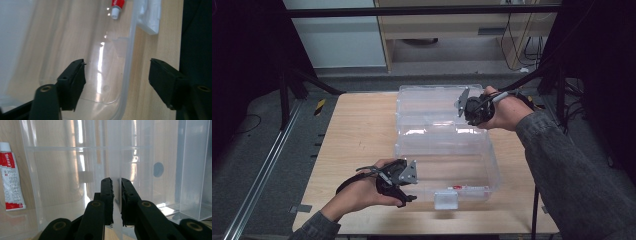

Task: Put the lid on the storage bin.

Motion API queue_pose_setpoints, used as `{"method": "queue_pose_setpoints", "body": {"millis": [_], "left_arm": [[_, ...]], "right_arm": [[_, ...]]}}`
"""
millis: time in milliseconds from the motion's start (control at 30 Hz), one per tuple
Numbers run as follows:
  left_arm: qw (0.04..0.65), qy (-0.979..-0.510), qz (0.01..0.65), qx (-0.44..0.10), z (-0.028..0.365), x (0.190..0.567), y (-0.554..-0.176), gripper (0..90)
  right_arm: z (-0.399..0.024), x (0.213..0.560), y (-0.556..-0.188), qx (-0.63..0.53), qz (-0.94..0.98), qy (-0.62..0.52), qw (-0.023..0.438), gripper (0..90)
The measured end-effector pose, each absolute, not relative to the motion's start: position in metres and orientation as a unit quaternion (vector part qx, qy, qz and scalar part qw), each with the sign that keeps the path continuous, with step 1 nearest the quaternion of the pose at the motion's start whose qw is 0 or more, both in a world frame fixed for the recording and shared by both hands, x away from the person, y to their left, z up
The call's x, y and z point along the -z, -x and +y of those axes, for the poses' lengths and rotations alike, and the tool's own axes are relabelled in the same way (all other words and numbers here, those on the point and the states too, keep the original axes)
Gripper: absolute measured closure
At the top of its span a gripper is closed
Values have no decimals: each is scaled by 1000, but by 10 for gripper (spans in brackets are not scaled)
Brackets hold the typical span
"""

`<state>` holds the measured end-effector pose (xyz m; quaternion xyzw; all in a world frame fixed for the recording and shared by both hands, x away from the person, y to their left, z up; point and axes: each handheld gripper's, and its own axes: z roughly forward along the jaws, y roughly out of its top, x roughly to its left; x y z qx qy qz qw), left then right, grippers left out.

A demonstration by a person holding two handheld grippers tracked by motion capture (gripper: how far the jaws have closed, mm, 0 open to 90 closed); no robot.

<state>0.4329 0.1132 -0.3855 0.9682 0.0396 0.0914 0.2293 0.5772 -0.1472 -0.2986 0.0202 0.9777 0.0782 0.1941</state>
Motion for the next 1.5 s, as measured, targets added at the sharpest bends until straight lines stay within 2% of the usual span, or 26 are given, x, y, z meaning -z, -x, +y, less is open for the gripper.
{"method": "queue_pose_setpoints", "body": {"millis": [200, 367, 400, 500, 1200, 1500], "left_arm": [[204, -975, 35, -78, 108, 401, -434, 448], [205, -976, 41, -60, 106, 410, -438, 625], [207, -976, 45, -54, 106, 412, -438, 689], [208, -975, 50, -55, 105, 413, -438, 802], [257, -960, 90, -68, 108, 419, -450, 807], [257, -960, 93, -68, 108, 419, -450, 807]], "right_arm": [[-147, 299, -577, -81, 977, -21, 194, 818], [-147, 299, -579, -82, 978, -22, 191, 819], [-147, 299, -579, -83, 978, -22, 190, 819], [-147, 299, -579, -83, 978, -22, 190, 820], [-141, 297, -590, -71, 977, -27, 197, 845], [-142, 288, -575, -85, 979, -21, 182, 873]]}}
